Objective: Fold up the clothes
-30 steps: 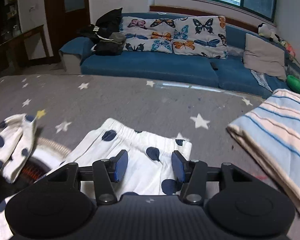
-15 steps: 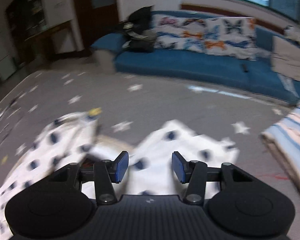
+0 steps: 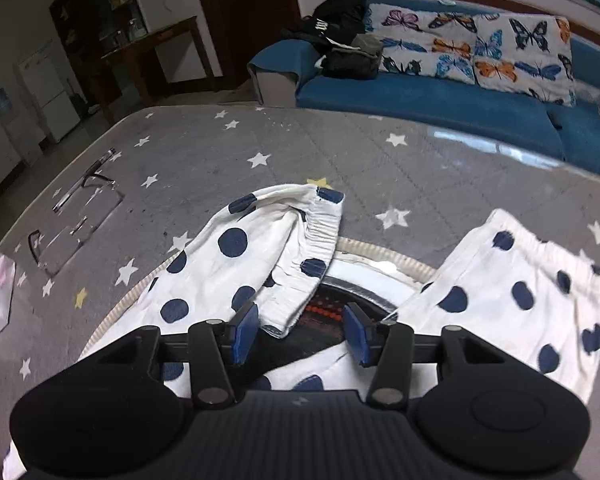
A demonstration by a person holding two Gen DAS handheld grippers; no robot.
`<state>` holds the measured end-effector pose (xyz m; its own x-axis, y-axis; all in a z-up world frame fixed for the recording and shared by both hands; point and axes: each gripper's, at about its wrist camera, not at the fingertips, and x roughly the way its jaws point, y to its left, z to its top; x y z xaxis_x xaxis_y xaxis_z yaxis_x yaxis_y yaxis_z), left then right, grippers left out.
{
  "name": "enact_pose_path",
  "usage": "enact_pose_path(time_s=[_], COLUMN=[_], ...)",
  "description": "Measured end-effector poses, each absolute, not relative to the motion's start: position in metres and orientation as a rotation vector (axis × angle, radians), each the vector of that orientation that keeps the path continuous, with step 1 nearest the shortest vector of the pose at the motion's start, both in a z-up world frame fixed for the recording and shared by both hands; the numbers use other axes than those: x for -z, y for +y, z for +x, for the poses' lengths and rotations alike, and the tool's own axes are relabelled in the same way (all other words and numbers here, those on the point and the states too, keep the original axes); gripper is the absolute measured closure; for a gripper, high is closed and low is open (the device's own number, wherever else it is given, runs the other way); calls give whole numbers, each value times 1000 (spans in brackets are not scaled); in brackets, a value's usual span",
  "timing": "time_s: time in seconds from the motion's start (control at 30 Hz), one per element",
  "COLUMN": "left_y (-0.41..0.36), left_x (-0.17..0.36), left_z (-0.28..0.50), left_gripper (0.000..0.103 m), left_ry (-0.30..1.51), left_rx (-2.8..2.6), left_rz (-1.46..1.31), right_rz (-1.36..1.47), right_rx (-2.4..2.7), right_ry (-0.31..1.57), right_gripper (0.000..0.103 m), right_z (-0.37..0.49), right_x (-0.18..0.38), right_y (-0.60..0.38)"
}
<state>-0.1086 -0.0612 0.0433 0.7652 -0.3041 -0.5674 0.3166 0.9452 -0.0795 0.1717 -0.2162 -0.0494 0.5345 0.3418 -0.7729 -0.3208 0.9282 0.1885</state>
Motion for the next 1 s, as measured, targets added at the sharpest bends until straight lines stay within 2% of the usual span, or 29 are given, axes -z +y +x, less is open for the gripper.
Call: enact_pose_path(time_s=[0.17,0.27,0.33,0.43,0.57,0.73,0.8,0.93,0.97,1.0], left_y=[-46,-41,-43,-44,-43,-41,-41,-40,-40,-38], left_x=[-38,-35,-32,-25,-17,-12,-12,-14,-15,-16], left_z=[-102,-101,-99,-95,-91,-89,-89,-90,-90,-90], left_gripper=[0,2,10,25,48,64,79,83,83,83], left_ry=[638,640,655,680,705,712,712,706,705,704], left_rx=[230,245,255,263,269,276,282,288,286,282], left_rz=[-4,-12,-8,-12,-21,-17,-11,-5,-8,-18], right_rz=[25,14,2,-85,-282,-502,-561,-488,-436,-386], right_rx=[-402,-407,-406,-397,-366,-328,-311,-313,-328,-337], right_ry=[940,942,937,909,827,727,696,722,752,776], right_gripper=[58,76,87,94,96,103,103,101,98,90], right_z=[174,175,175,170,164,167,169,180,184,186], right_x=[57,57,55,49,36,23,20,12,12,13], right_y=[-213,-209,-207,-199,-183,-161,-153,-156,-160,-164])
